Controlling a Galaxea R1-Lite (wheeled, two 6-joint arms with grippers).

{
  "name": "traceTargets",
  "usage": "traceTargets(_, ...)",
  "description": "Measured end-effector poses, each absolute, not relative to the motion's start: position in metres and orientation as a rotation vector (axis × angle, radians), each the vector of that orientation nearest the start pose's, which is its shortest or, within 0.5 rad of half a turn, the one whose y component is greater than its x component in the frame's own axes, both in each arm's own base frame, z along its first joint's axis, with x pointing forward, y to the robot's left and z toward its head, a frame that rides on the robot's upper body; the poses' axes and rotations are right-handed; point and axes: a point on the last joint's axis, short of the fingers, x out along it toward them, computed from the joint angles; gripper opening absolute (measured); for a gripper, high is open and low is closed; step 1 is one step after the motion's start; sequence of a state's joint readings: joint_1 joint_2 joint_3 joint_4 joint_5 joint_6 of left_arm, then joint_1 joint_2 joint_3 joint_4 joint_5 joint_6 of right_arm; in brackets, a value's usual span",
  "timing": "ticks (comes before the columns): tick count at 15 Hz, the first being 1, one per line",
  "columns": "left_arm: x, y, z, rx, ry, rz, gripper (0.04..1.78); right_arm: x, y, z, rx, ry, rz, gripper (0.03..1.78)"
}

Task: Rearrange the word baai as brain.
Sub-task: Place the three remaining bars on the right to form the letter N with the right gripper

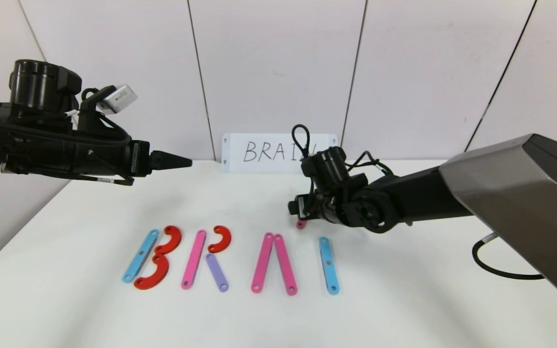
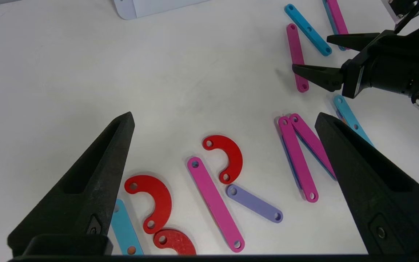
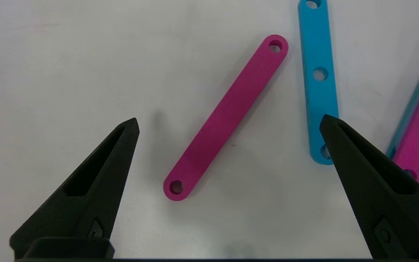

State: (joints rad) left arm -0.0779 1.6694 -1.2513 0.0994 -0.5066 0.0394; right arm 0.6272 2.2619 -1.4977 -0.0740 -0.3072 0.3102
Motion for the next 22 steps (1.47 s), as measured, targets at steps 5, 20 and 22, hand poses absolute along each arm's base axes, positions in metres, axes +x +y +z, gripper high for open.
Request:
traceTargets(5,0.306,-0.035,0.246,-0.073,0.504,-0.582,1.74,0.374,0.266,0.085,-0.018,0.668,0.209,1.74)
traceTargets(20,0.305,-0.039,0.245,-0.071,0.510,-0.595,1.74,0.379,0.269,0.073,-0.028,0.677,0.195,0.27)
traceTargets(22,0.304,-0.039,0.245,-0.071,0.509,-0.595,1.74,0.378,0.268,0.075,-0.026,0.678,0.196,0.27)
